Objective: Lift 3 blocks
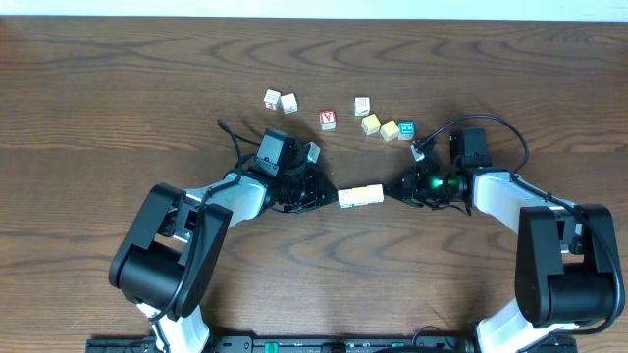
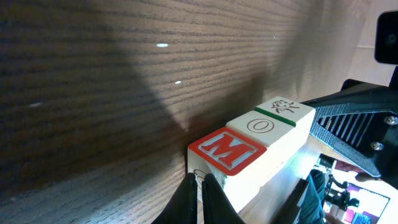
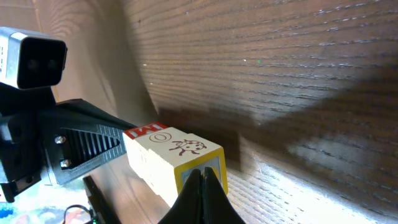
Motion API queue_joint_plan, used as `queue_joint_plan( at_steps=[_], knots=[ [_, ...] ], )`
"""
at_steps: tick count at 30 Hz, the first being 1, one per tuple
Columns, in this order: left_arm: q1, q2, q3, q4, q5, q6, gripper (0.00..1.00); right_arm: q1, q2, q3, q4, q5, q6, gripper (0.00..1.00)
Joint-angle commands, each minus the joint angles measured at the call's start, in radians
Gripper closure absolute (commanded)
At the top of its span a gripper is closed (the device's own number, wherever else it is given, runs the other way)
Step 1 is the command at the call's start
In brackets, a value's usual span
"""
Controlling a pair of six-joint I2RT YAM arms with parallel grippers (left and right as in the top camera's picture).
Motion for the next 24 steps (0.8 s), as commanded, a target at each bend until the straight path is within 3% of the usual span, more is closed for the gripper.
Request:
queue_joint_plan(
  at_steps=[1,24],
  knots=[
    [-0.028,-0.045,0.013,0.034,0.126,-0.009,0.93,0.073,-0.013,-0.006,-0.008,-0.146,0.010,0.99],
    [-0.028,-0.077,0.013,0.030,0.125,-0.009,0.93,0.075,-0.018,-0.004,-0.005,-0.175,0.029,0.99]
  ],
)
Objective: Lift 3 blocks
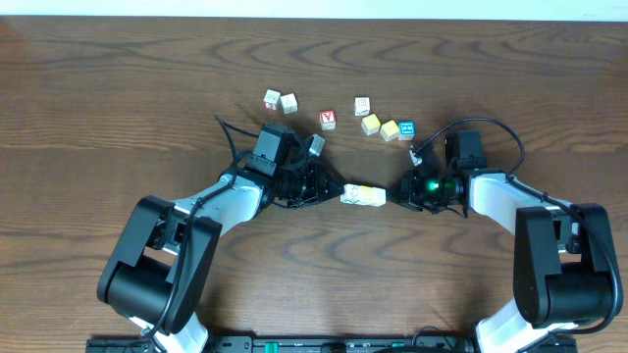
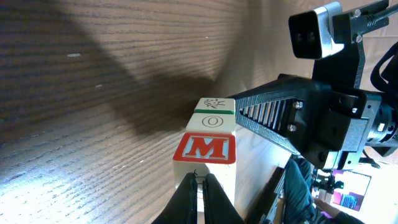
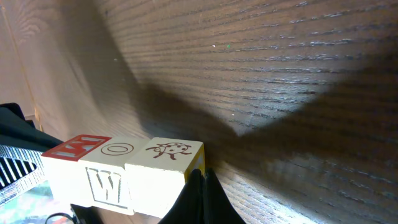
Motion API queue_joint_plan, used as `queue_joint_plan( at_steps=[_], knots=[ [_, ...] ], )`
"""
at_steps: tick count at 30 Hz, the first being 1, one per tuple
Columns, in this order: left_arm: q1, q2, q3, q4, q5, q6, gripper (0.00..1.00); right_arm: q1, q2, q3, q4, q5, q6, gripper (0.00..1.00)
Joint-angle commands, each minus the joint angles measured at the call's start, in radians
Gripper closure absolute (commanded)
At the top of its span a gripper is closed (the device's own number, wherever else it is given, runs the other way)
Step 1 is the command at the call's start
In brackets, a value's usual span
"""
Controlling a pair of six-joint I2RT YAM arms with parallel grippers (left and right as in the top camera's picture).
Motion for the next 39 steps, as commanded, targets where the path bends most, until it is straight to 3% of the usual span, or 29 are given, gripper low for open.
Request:
queue_joint_plan(
  at_steps=[1,20,39],
  knots=[
    [-0.029,-0.006,0.014,0.007,0.053,-0.009,0.93,0.053,-0.020,0.006,0.008,-0.249,0.014,0.99],
    [-0.029,-0.006,0.014,-0.050,-0.027,-0.008,0.93,0.059,-0.078,0.007,-0.008,-0.252,0.033,0.99],
    [-0.029,-0.006,0.014,-0.045,-0.006,-0.010,0.93,0.059,-0.078,0.007,-0.003,-0.256,0.041,0.99]
  ],
)
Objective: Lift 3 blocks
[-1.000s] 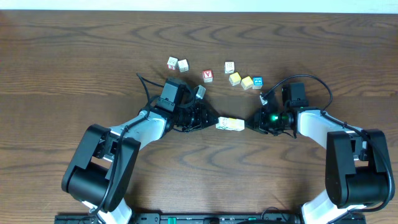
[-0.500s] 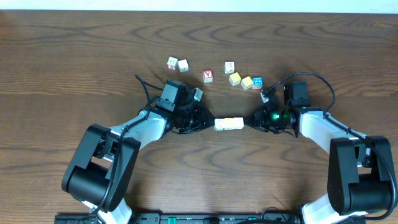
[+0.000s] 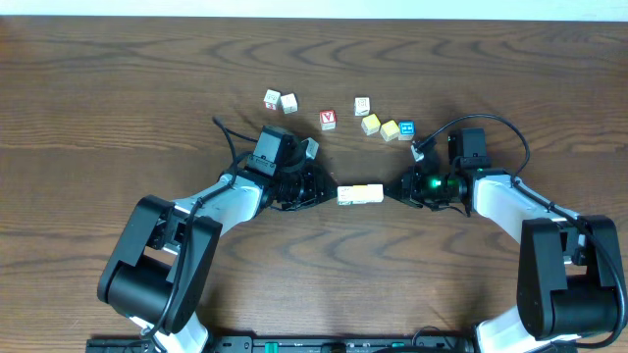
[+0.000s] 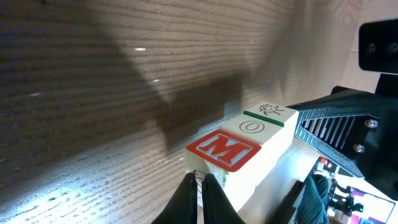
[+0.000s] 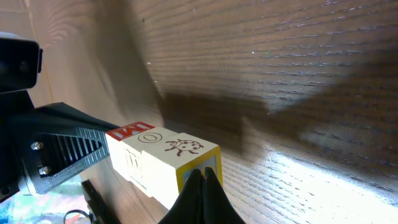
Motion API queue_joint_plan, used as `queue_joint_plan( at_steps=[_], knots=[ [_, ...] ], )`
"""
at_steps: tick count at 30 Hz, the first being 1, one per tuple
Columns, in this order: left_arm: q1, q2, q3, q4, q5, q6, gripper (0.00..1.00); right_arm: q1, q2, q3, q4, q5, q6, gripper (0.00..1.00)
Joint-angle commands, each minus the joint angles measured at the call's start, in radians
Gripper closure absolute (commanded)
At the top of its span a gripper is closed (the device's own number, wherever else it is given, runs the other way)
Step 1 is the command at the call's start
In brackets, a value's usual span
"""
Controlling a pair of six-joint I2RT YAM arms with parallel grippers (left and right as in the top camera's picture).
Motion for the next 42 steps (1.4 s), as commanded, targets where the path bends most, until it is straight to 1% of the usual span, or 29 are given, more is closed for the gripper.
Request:
queue_joint_plan(
  at_steps=[1,24,33,37,42],
  knots=[
    [-0.029,-0.006,0.014,0.023,0.090,-0.010,0.93,0.060,-0.024,0.008,0.000,-0.218,0.010,0.99],
    [-0.029,-0.054,0.014,0.026,0.089,-0.016,0.93,0.060,-0.024,0.009,0.011,-0.220,0.035,0.99],
    [-0.029,-0.054,0.014,0.026,0.089,-0.018,0.93,0.060,-0.027,0.011,0.014,-0.239,0.035,0.99],
    [-0.029,-0.054,0.014,0.026,0.089,-0.018,0.93,0.059,-0.027,0.011,0.043,-0.287,0.035,0.99],
    [-0.029,-0.054,0.014,0.026,0.089,-0.024,0.93,0.059,-0.027,0.011,0.053,-0.292,0.044,0.99]
  ],
)
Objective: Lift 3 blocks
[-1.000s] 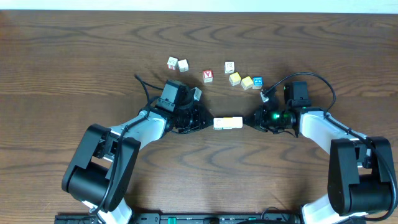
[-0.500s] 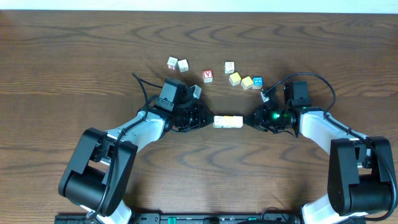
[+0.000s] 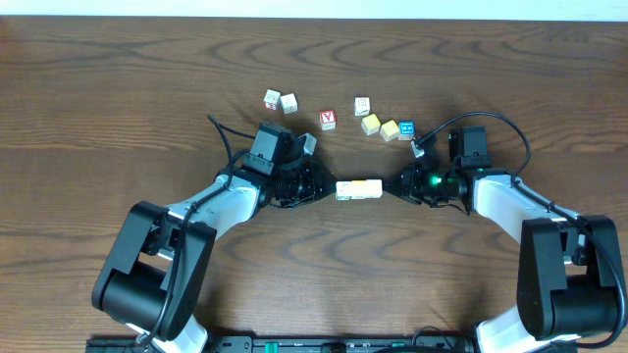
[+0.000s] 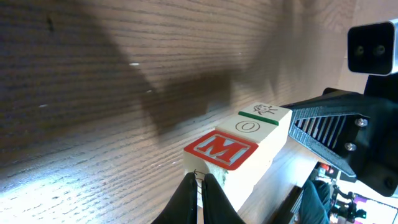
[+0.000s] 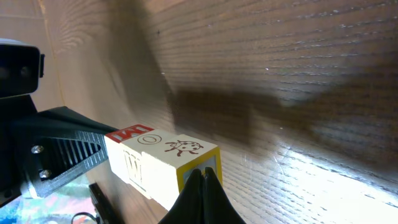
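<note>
Three blocks form one row hanging above the table, with its shadow lying apart from it on the wood. In the left wrist view the red M block is nearest, then the O block, then the block with a small drawing. My left gripper is shut, its tips pressed against the M end. My right gripper is shut too, its tips pressed on the yellow-edged end of the drawing block. Seen from overhead, the left gripper and right gripper pinch the row between them.
Several loose blocks lie behind the arms: two white ones, a red one, a pale one, two yellow ones and a blue one. The dark wooden table stretches all round.
The row of three blocks, still squeezed between both shut grippers, sits slightly farther back over the table, and its shadow lies farther from it. Both arms shifted with it.
At first the row was squeezed between both shut grippers with its shadow close beneath. Then it appeared slightly tilted and turned between the tips. Later it was level again with the shadow farther off, and now it hangs a little farther from it.
</note>
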Motion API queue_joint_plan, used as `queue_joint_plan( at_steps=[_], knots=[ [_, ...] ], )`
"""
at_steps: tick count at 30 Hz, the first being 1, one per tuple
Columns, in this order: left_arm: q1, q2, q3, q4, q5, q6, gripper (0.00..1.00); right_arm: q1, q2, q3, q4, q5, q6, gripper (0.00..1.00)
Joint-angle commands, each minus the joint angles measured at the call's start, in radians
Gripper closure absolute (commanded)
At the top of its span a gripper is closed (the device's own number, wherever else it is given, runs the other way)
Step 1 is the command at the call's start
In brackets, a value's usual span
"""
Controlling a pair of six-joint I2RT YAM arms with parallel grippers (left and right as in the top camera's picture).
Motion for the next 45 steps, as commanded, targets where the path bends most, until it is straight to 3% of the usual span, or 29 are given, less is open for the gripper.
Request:
queue_joint_plan(
  at_steps=[1,45],
  knots=[
    [-0.037,-0.023,0.014,0.023,0.103,-0.018,0.93,0.060,-0.027,0.011,0.003,-0.264,0.013,0.99],
    [-0.037,-0.040,0.015,0.038,0.116,-0.044,0.93,0.072,-0.071,0.018,0.002,-0.256,0.038,0.99]
  ],
)
